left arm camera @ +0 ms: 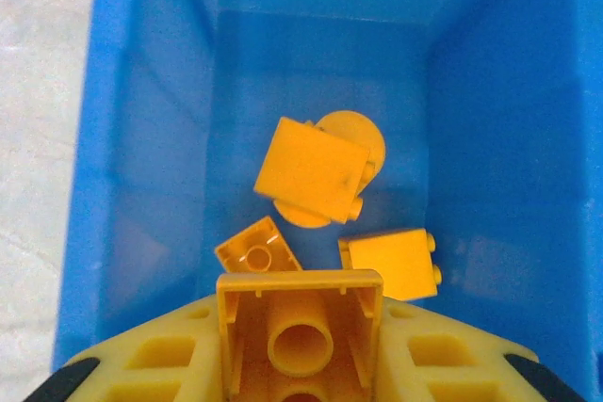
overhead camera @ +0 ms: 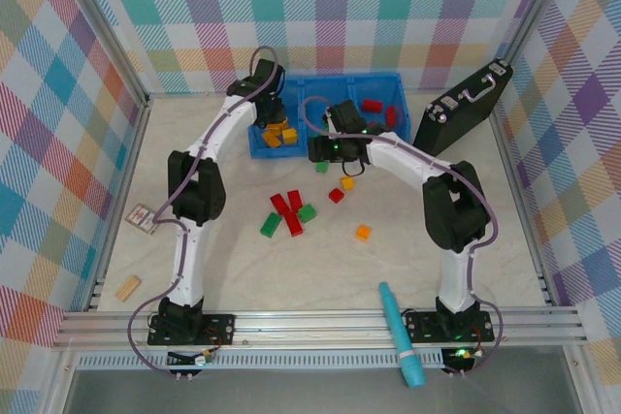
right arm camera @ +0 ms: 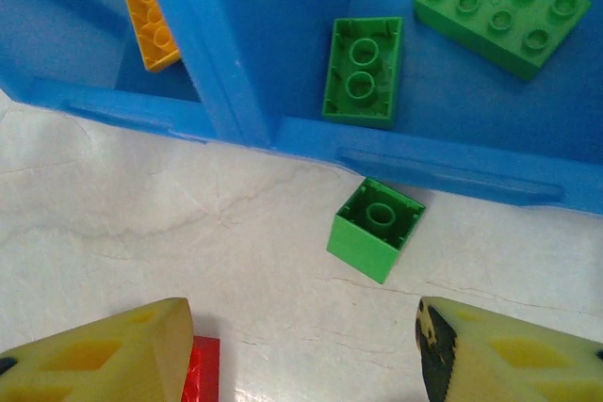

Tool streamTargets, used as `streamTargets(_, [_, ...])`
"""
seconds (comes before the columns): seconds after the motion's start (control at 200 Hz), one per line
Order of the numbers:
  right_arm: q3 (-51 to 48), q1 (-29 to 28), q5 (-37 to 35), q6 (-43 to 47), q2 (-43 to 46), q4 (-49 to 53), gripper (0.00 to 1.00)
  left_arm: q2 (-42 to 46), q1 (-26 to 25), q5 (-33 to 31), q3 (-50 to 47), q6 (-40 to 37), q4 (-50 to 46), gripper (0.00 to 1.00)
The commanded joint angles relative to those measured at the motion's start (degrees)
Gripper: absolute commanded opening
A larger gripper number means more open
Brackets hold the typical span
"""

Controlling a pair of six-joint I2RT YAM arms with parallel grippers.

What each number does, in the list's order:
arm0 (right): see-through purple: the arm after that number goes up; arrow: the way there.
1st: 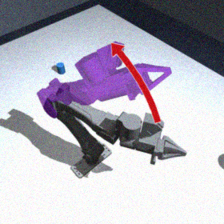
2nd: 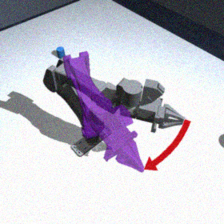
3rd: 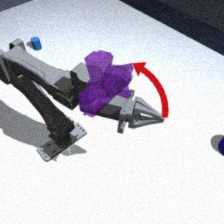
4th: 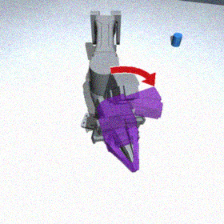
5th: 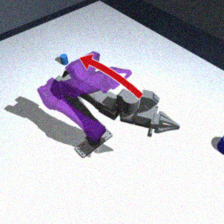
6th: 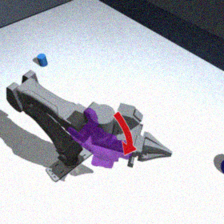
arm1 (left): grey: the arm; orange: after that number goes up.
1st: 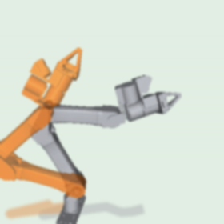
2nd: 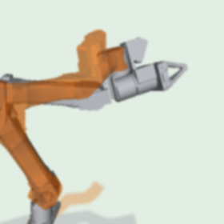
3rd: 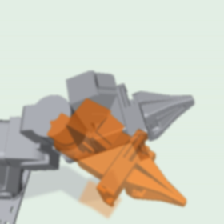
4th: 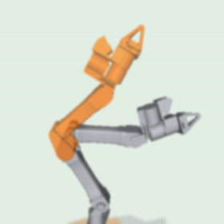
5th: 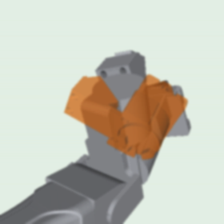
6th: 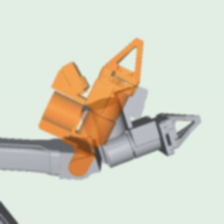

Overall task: Sort the legos into containers by color
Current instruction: Place the lego in the container, then pick up the lego from the center of the table.

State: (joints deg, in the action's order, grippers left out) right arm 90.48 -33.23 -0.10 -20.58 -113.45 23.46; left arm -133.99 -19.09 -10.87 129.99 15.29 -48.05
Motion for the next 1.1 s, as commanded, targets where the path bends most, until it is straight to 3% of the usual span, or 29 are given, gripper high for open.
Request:
streamTargets(0.0, [2.57, -1.42, -4.08, -0.17, -2.30, 0.23, 0.66, -2.30, 0.94, 0.42, 4.71, -2.32, -0.97, 0.30])
streamTargets(0.135, [3.41, -3.05, -7.85, 2.70, -5.09, -0.67, 0.68, -4.46, 1.25, 2.28, 8.73, -3.44, -2.92, 0.60])
streamTargets(0.195, [4.59, -3.07, -8.54, 2.82, -6.34, 0.16, 0.69, -3.50, 1.21, 2.38, 8.53, -4.23, -2.71, 0.67])
streamTargets(0.57, [6.80, -3.33, -12.02, -0.37, -9.27, 2.20, 0.69, 11.35, 1.51, 1.05, 7.25, -12.34, -2.53, 0.75])
streamTargets(1.095, [11.80, -3.33, -17.18, -2.64, -15.34, 4.49, 0.69, 43.96, 3.86, -0.93, -9.96, -17.12, -0.22, 0.85])
